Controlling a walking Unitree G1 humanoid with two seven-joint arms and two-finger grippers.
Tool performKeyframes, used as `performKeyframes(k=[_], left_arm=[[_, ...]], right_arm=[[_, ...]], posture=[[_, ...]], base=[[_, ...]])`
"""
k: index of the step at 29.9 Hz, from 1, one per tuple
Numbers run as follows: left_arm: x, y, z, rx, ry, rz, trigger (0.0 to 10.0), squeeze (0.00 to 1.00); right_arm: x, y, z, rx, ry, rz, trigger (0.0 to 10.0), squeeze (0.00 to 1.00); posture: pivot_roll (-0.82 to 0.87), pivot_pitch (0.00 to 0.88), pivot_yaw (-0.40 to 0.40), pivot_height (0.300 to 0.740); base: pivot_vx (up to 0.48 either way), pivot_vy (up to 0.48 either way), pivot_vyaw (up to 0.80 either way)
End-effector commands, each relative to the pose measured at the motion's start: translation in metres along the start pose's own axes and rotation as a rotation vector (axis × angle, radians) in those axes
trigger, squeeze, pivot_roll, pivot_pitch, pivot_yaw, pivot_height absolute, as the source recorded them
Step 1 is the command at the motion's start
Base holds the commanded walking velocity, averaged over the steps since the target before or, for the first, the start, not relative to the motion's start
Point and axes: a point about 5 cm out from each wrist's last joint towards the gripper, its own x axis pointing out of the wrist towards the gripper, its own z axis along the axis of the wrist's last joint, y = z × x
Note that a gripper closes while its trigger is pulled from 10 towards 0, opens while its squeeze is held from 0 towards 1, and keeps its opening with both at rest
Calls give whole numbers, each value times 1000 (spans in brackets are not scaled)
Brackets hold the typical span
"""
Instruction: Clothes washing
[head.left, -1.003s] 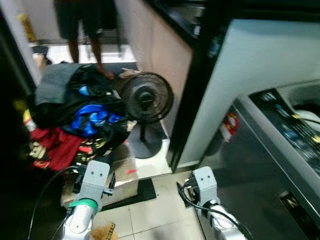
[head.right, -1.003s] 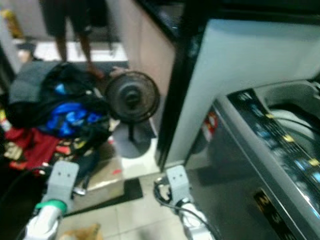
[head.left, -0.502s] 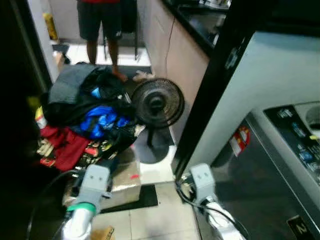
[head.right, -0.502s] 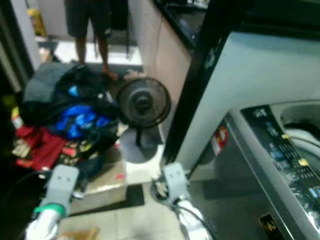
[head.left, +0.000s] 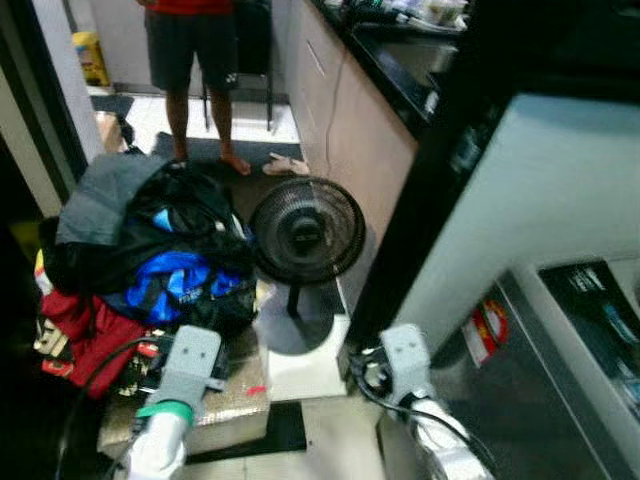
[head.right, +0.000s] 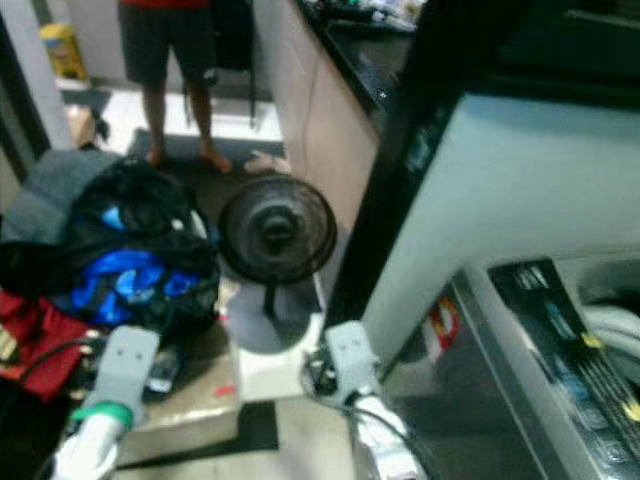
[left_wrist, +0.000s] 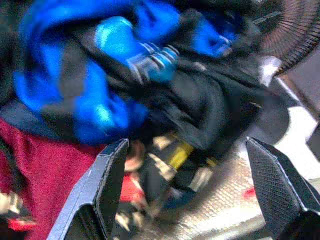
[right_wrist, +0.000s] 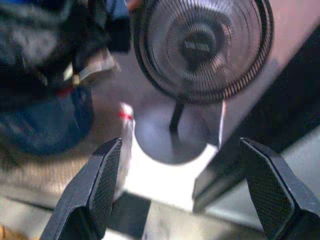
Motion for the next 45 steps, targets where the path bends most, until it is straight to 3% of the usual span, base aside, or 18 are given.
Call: performKeyframes(k=[1, 16, 22, 28, 30, 33, 39, 45], left_arm=[[-3, -7, -3, -7, 8, -18, 10000, 0], [-1, -5, 2, -3, -15, -11, 10000, 0], [0, -2, 5, -10, -25, 1, 10000, 0], [7, 11, 28, -52, -115, 8, 10000, 0], [10, 16, 42, -67, -170, -19, 10000, 0], [12, 17, 55, -75, -220, -56, 10000, 0], [14, 13, 85, -84, -314, -87, 10000, 0], [14, 8, 101, -82, -362, -97, 10000, 0]], right_arm=[[-5, -9, -6, -3, 20, -35, 10000, 0], [9, -11, 23, 32, -99, -47, 10000, 0], [14, -7, 39, 56, -170, -21, 10000, 0], [23, -6, 78, 66, -320, -4, 10000, 0], [26, -8, 97, 68, -389, -1, 10000, 0], [27, -11, 111, 73, -433, -2, 10000, 0], [26, -17, 129, 79, -493, -7, 10000, 0], [24, -18, 135, 90, -510, -8, 10000, 0]], posture=[[145, 46, -68, 740], [148, 50, -66, 740], [149, 50, -67, 740], [145, 53, -69, 740], [143, 53, -70, 740], [141, 53, -73, 740], [140, 54, -73, 740], [138, 57, -71, 740]], base=[[368, 0, 788], [361, 0, 729], [331, 0, 0], [0, 0, 0], [0, 0, 0], [0, 0, 0], [0, 0, 0], [0, 0, 0]])
